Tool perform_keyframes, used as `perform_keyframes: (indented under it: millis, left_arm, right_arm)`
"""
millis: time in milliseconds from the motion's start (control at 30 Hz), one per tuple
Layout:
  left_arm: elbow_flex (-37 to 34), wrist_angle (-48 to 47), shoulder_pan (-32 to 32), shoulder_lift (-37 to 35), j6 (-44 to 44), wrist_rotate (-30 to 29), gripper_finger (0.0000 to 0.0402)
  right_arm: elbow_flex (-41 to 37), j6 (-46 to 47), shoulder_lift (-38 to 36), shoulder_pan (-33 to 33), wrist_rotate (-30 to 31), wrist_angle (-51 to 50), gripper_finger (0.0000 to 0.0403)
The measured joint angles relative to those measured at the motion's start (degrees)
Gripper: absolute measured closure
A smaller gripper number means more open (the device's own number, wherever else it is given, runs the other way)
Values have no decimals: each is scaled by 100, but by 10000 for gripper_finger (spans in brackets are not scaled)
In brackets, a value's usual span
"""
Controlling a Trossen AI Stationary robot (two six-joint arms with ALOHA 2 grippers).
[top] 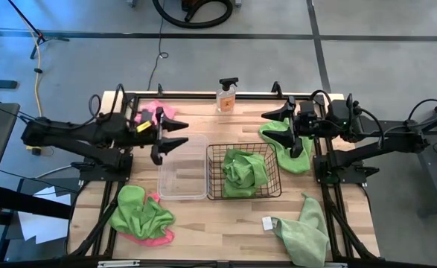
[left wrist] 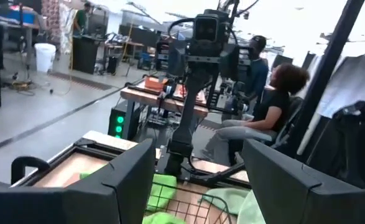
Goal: Sort microfiber towel by color & place in baskets
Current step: Put the green towel into the wire basket
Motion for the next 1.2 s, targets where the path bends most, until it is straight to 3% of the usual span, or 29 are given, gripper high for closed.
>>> perform_keyframes:
  millis: [400,1200]
  left_arm:
    - [-46,47,-152,-245,659,-274,176]
    - [-51,-167,-154,-502,572,-7,176]
  right_arm:
    - [0,-134,0,-1,0,-7,130]
    - [0,-73,0,-2,-2,-92,130]
